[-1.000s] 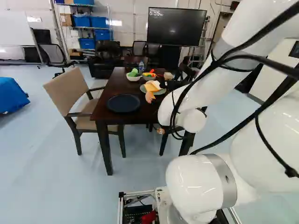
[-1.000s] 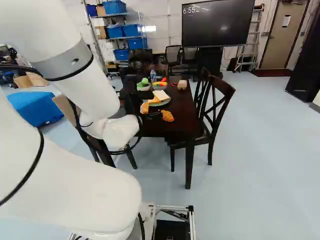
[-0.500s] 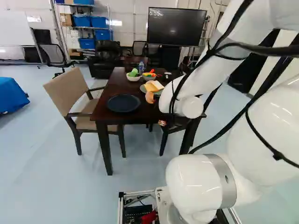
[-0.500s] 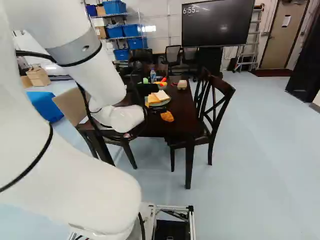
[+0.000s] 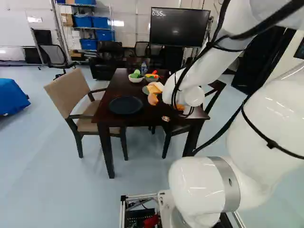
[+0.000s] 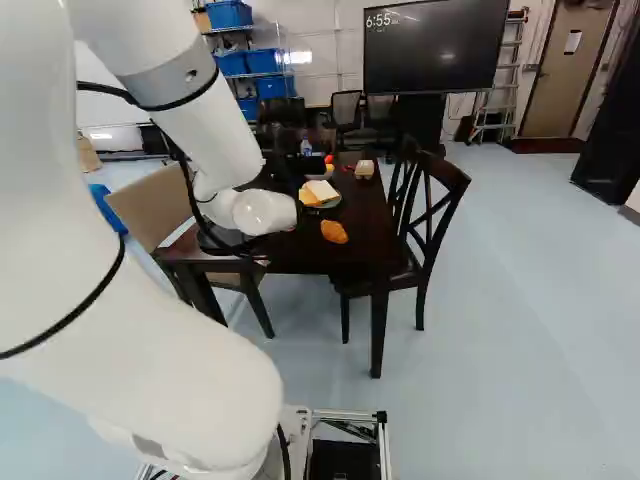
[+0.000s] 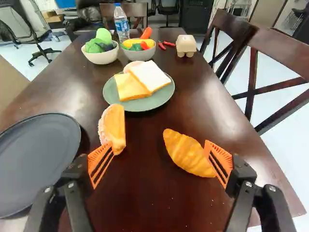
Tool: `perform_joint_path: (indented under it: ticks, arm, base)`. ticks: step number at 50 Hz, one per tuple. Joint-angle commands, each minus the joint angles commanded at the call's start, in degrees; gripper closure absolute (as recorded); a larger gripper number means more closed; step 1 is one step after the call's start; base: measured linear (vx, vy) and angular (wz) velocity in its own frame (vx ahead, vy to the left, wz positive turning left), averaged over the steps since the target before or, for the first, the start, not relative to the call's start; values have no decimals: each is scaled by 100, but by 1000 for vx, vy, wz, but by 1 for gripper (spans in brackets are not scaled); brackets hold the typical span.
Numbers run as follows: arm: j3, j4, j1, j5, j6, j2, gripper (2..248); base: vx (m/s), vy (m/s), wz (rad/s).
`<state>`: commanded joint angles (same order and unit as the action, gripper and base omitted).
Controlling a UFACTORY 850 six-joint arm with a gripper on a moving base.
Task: Move the croissant to the empty plate
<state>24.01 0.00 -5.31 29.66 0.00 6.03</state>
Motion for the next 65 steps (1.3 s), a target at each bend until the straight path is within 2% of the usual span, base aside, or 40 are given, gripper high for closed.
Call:
perform_joint_path:
  ticks: [37,45,65]
  arm:
    - [529,0,-203,-1388,-34,13,3]
    - [732,0,-276,-1686,-387,-77,3]
    - [1267,0,-446,-2429,-1566,-324,3]
  base:
    - [0,0,0]
    - [0,0,0]
    - [0,0,0]
